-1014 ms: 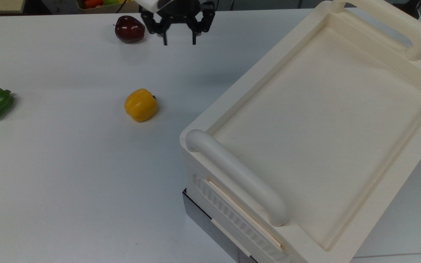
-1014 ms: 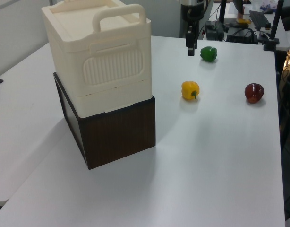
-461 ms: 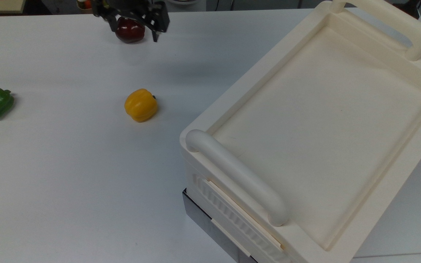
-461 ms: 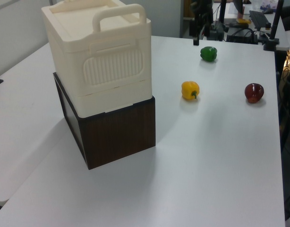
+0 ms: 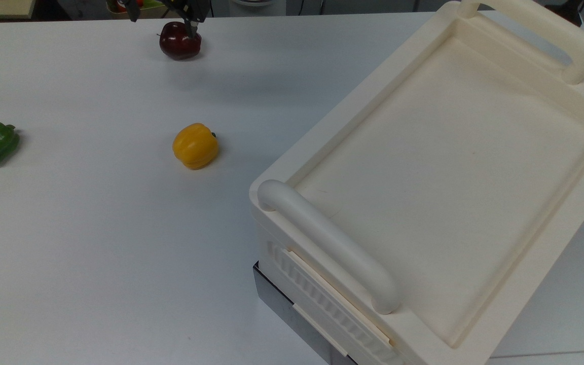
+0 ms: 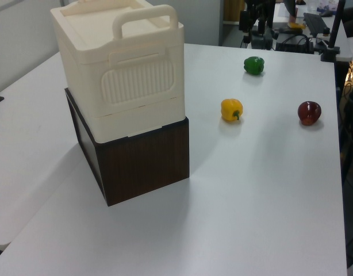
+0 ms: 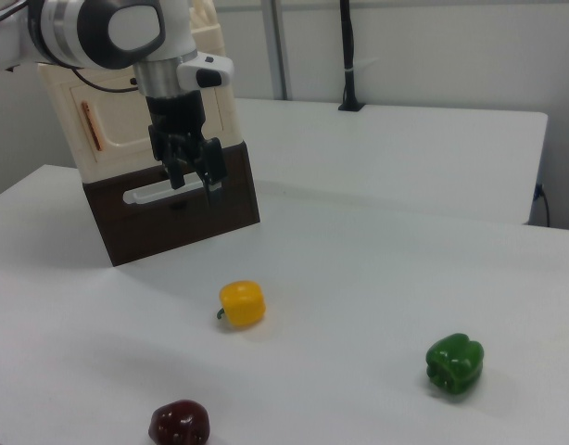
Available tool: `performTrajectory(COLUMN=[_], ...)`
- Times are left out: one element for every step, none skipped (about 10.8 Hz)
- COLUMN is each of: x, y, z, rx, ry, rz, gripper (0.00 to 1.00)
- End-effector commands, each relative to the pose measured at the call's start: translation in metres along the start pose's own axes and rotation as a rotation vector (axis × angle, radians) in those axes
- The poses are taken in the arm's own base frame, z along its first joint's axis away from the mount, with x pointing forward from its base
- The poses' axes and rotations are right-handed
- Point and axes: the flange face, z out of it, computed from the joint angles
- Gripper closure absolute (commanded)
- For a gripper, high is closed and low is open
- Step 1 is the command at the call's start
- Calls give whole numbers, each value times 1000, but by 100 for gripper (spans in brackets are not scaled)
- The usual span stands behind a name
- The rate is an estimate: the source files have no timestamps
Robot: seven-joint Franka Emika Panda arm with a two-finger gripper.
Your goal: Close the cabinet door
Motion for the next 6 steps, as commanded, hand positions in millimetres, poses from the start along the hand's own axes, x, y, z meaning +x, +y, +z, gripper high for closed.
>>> performTrajectory(x=[-9, -9, -9, -9, -9, -9], y=[7, 11, 10, 10, 10, 9], z=[-2, -2, -2, -3, -3, -2], rx=[43, 43, 48, 51, 51, 51], ry=[14, 13, 13, 14, 14, 13], rz=[-20, -14, -13, -13, -13, -16], gripper=[0, 0, 0, 0, 0, 0])
